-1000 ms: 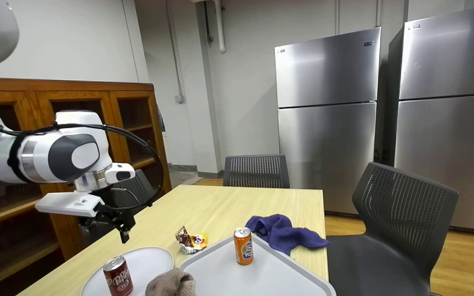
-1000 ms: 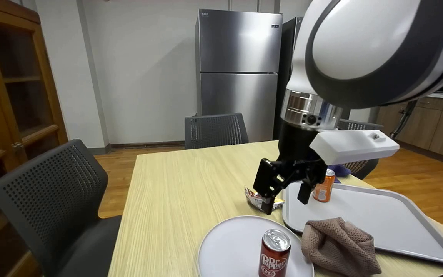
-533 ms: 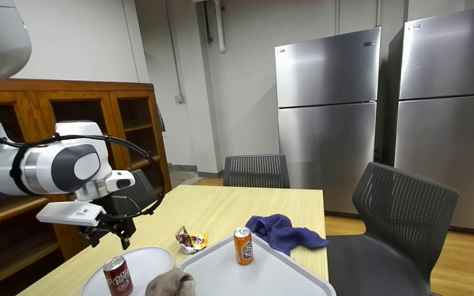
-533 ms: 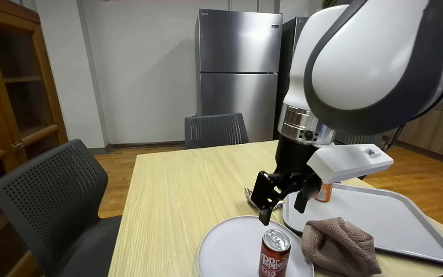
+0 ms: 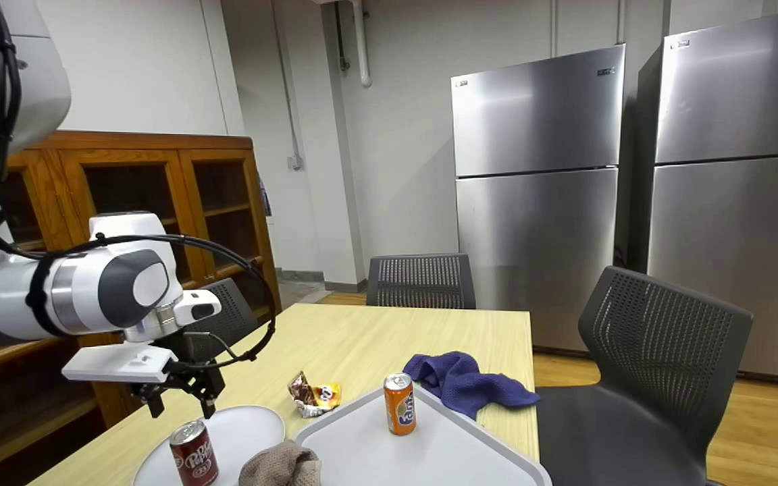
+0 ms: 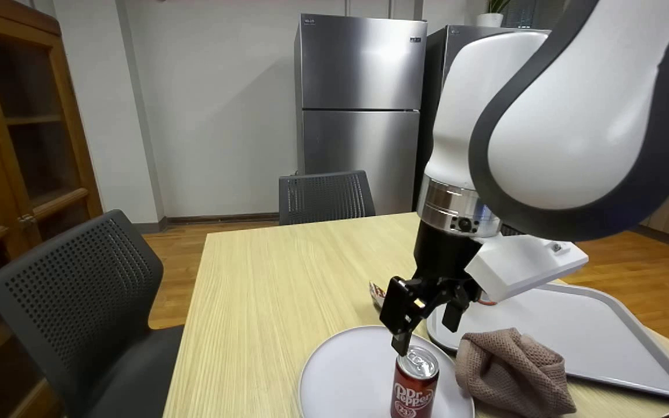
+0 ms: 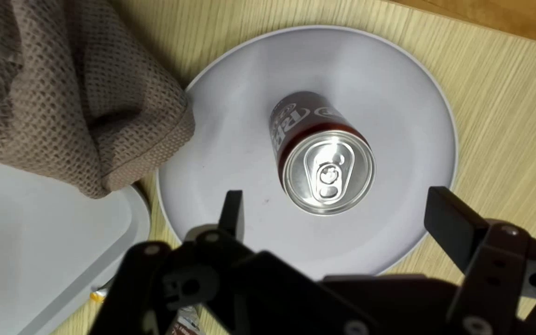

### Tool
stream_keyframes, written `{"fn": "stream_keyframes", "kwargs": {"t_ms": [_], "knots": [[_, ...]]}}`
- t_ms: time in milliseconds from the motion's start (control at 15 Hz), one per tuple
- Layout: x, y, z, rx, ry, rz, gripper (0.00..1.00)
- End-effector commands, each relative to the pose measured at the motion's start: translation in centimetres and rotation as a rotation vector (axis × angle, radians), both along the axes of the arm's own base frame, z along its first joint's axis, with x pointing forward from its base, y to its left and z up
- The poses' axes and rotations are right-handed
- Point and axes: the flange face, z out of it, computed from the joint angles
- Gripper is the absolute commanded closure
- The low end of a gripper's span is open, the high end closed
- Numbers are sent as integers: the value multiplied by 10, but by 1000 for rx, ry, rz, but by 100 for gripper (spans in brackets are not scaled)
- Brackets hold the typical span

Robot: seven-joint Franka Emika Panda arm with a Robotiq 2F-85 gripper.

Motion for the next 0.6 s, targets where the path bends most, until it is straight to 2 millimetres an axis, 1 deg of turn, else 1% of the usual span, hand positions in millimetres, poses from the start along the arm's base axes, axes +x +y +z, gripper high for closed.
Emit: {"fn": "stream_keyframes", "kwargs": {"t_ms": [0,200,533], "knots": [[4,3,-7,-2,-12,-4,0],[8,6,-12,0,-17,-1,0],[12,16,-22,6,-21,9,0]]}}
